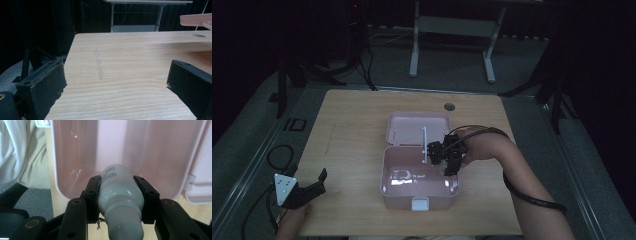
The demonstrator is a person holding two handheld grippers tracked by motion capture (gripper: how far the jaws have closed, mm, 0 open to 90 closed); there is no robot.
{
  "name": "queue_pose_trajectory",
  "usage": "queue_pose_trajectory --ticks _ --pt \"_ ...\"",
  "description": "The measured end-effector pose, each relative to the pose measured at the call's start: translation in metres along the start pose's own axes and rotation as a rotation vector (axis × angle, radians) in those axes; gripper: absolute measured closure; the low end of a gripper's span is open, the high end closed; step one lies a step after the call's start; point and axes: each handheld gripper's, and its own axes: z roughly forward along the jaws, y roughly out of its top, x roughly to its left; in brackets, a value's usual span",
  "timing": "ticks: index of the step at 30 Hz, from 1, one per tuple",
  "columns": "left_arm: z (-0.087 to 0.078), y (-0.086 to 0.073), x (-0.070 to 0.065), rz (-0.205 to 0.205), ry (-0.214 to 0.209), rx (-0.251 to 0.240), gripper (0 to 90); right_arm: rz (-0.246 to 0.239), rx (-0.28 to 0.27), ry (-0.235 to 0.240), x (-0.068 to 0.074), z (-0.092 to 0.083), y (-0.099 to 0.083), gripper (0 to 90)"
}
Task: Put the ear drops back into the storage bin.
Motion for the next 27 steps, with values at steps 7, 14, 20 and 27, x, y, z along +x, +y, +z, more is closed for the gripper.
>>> queue_pose_trajectory --ticks 7,14,20,27 --pt "0.000 0.000 0.000 0.002 0.000 0.000 2.0 -0.024 0.017 0.012 0.004 0.017 0.005 59.5" --pt "0.000 0.000 0.000 0.004 0.000 -0.002 2.0 -0.026 0.025 0.036 0.006 0.036 0.008 59.5" --pt "0.000 0.000 0.000 0.002 0.000 0.000 2.0 -0.045 0.044 0.068 0.006 0.062 0.012 59.5" --pt "0.000 0.000 0.000 0.003 0.000 0.001 2.0 -0.053 0.072 0.084 0.006 0.081 0.017 59.5"
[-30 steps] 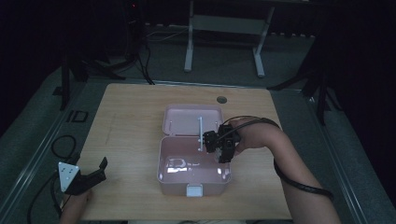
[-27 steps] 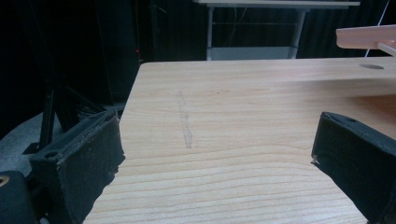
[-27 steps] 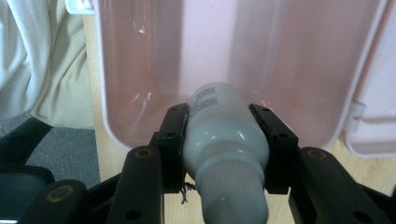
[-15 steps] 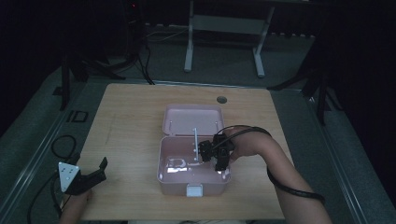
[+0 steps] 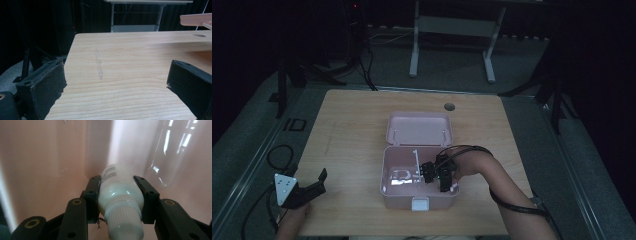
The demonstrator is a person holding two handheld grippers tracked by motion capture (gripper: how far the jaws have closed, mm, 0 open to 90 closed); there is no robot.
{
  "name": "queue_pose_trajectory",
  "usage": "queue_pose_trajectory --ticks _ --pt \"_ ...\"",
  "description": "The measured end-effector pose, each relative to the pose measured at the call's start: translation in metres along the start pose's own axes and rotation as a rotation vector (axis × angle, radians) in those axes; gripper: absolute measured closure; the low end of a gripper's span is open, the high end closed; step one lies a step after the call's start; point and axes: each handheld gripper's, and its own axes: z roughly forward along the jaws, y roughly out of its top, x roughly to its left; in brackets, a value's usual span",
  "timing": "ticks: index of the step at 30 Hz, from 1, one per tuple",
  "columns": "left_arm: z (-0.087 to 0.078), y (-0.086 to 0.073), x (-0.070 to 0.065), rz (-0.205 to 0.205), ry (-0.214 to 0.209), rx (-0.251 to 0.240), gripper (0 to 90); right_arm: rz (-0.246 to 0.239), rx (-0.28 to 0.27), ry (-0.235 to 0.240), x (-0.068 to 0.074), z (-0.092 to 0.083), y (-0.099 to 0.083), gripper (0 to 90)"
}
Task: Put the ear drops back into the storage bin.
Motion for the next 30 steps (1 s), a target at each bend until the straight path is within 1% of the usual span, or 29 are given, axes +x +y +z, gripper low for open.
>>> queue_pose_trajectory --ticks 1,4,6,9,11,13,14,17,19,21,26,30 --pt "0.000 0.000 0.000 0.000 0.000 0.000 2.0 -0.011 0.009 0.004 0.000 0.005 0.001 59.5" --pt "0.000 0.000 0.000 0.001 -0.001 0.000 2.0 -0.019 0.022 0.007 -0.001 0.013 0.004 59.5" --pt "0.000 0.000 0.000 0.001 -0.001 0.000 2.0 -0.020 0.028 0.009 -0.002 0.016 0.005 59.5" --pt "0.000 0.000 0.000 0.000 -0.001 0.000 2.0 -0.022 0.057 0.013 -0.004 0.024 0.009 59.5" --pt "0.000 0.000 0.000 0.000 -0.001 0.000 2.0 -0.014 0.059 0.020 -0.004 0.027 0.010 59.5" --pt "0.000 0.000 0.000 0.001 -0.002 -0.001 2.0 -0.018 0.081 0.031 -0.004 0.032 0.011 59.5" --pt "0.000 0.000 0.000 0.001 -0.002 -0.001 2.0 -0.022 0.083 0.033 -0.003 0.034 0.011 59.5" --pt "0.000 0.000 0.000 0.001 -0.002 -0.001 2.0 -0.035 0.090 0.030 -0.002 0.036 0.012 59.5" --pt "0.000 0.000 0.000 0.003 -0.001 -0.001 2.0 -0.025 0.083 0.019 -0.003 0.036 0.012 59.5" --pt "0.000 0.000 0.000 0.003 -0.001 -0.002 2.0 -0.016 0.074 0.017 -0.004 0.036 0.011 59.4" --pt "0.000 0.000 0.000 0.003 -0.001 -0.001 2.0 -0.009 0.086 0.022 -0.004 0.038 0.011 59.2" --pt "0.000 0.000 0.000 0.003 -0.001 -0.002 2.0 0.001 0.086 0.025 -0.004 0.038 0.011 58.5"
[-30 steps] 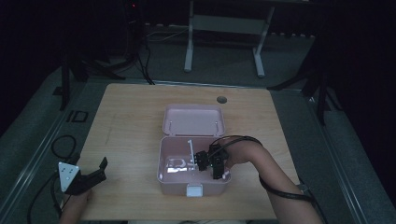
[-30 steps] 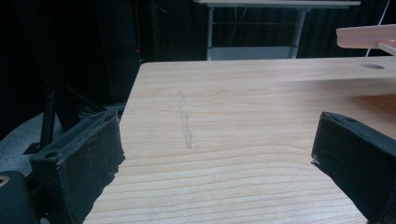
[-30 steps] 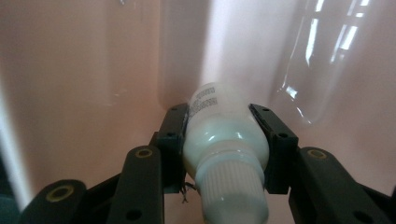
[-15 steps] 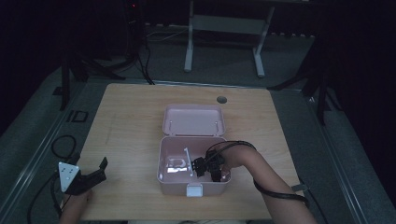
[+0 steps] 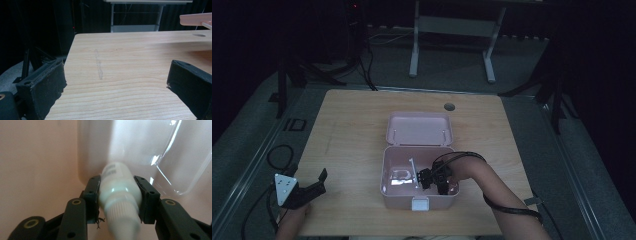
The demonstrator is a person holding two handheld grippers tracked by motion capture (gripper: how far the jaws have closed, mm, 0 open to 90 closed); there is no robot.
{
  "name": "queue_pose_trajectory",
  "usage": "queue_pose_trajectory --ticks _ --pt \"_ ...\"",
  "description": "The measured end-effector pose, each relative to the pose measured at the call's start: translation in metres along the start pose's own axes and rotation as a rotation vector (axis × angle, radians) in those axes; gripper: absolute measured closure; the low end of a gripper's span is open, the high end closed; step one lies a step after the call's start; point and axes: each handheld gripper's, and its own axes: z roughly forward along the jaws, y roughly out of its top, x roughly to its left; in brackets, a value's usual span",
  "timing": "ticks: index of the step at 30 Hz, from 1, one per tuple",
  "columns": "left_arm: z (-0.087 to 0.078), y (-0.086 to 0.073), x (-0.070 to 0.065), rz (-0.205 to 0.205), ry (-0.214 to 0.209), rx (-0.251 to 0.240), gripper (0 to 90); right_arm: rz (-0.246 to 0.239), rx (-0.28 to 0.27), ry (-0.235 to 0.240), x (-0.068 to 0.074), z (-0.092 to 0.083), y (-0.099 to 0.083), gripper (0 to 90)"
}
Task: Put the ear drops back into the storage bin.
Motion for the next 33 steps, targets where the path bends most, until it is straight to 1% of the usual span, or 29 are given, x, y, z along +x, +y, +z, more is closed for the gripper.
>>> queue_pose_trajectory --ticks 6,10,11,12,13,15,17,19,20,22,23,25,26,27,30,31,33 --pt "0.000 0.000 0.000 0.000 0.000 0.000 2.0 0.001 -0.010 0.007 0.001 -0.001 -0.001 56.6" --pt "0.000 0.000 0.000 0.000 0.000 0.001 2.0 0.008 -0.038 -0.003 0.002 -0.010 -0.004 55.3" --pt "0.000 0.000 0.000 0.000 0.000 0.001 2.0 0.008 -0.038 -0.003 0.002 -0.010 -0.004 55.3" --pt "0.000 0.000 0.000 0.000 0.000 0.002 2.0 0.008 -0.048 -0.003 0.002 -0.013 -0.006 54.6" --pt "0.000 0.000 0.000 0.000 0.001 0.001 2.0 0.008 -0.072 -0.012 0.003 -0.021 -0.009 53.3" --pt "0.000 0.000 0.000 0.000 0.002 0.001 2.0 0.011 -0.090 -0.018 0.003 -0.029 -0.012 51.8" --pt "0.000 0.000 0.000 0.000 0.002 0.001 2.0 0.021 -0.094 -0.033 0.003 -0.037 -0.014 49.3" --pt "0.000 0.000 0.000 -0.001 0.001 0.002 2.0 0.040 -0.098 -0.052 0.003 -0.045 -0.018 44.1" --pt "0.000 0.000 0.000 -0.001 0.001 0.002 2.0 0.047 -0.110 -0.062 0.003 -0.050 -0.020 42.2" --pt "0.000 0.000 0.000 -0.002 0.000 0.002 2.0 0.066 -0.154 -0.069 0.002 -0.060 -0.025 36.4" --pt "0.000 0.000 0.000 -0.002 0.000 0.002 2.0 0.074 -0.179 -0.071 0.002 -0.065 -0.028 34.6" --pt "0.000 0.000 0.000 -0.003 0.001 0.001 2.0 0.082 -0.232 -0.065 0.004 -0.073 -0.033 28.0" --pt "0.000 0.000 0.000 -0.002 0.001 0.002 2.0 0.084 -0.246 -0.074 0.006 -0.077 -0.036 26.1" --pt "0.000 0.000 0.000 -0.002 0.001 0.002 2.0 0.077 -0.258 -0.089 0.007 -0.080 -0.038 23.6" --pt "0.000 0.000 0.000 -0.001 0.002 0.001 2.0 0.080 -0.278 -0.085 0.009 -0.087 -0.046 19.4" --pt "0.000 0.000 0.000 -0.001 0.003 0.001 2.0 0.080 -0.289 -0.093 0.009 -0.089 -0.049 18.7" --pt "0.000 0.000 0.000 -0.001 0.003 0.001 2.0 0.085 -0.315 -0.096 0.010 -0.092 -0.055 15.2"
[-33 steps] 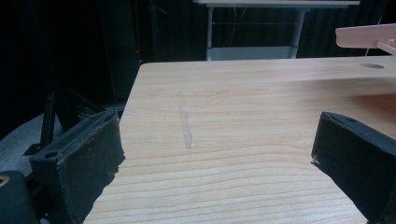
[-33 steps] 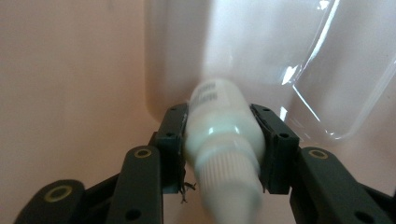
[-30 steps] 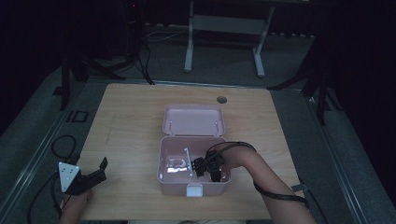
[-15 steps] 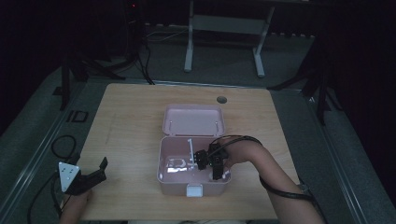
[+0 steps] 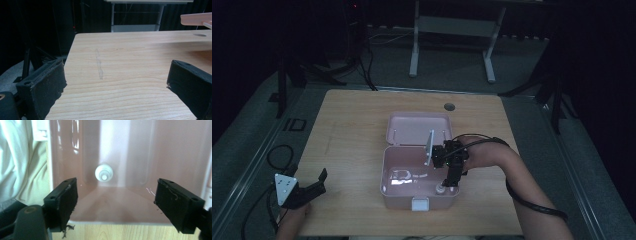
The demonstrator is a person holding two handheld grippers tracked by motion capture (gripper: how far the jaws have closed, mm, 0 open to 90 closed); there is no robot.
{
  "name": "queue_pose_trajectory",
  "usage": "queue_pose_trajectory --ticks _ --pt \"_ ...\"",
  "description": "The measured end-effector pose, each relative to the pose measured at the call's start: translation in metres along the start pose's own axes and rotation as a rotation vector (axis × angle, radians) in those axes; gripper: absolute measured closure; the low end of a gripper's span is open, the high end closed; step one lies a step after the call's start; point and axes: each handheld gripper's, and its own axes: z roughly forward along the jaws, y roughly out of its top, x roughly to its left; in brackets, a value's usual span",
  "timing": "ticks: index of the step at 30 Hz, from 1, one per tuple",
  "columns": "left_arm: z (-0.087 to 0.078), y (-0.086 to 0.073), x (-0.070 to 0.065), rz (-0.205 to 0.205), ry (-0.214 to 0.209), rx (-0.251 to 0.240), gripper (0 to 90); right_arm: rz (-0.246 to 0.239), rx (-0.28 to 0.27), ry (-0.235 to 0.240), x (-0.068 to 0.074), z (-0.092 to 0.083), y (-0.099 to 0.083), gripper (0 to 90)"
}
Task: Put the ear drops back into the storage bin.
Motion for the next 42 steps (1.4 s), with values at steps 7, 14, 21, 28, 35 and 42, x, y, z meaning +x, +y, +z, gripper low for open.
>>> queue_pose_trajectory --ticks 7,14,21,28,35,42 --pt "0.000 0.000 0.000 0.000 0.001 0.000 2.0 0.040 -0.077 -0.072 -0.003 -0.016 -0.018 13.7" --pt "0.000 0.000 0.000 0.001 0.002 -0.001 2.0 0.114 -0.096 -0.142 -0.009 -0.021 -0.040 14.0" --pt "0.000 0.000 0.000 0.001 0.001 0.000 2.0 0.180 -0.101 -0.163 -0.013 -0.009 -0.067 13.9" --pt "0.000 0.000 0.000 0.003 0.003 -0.001 2.0 0.256 -0.131 -0.145 -0.014 0.007 -0.096 13.9" --pt "0.000 0.000 0.000 0.003 0.005 -0.001 2.0 0.322 -0.178 -0.148 -0.011 0.030 -0.124 13.9" --pt "-0.001 0.000 0.000 0.002 0.005 -0.003 2.0 0.413 -0.225 -0.178 -0.010 0.057 -0.151 13.8"
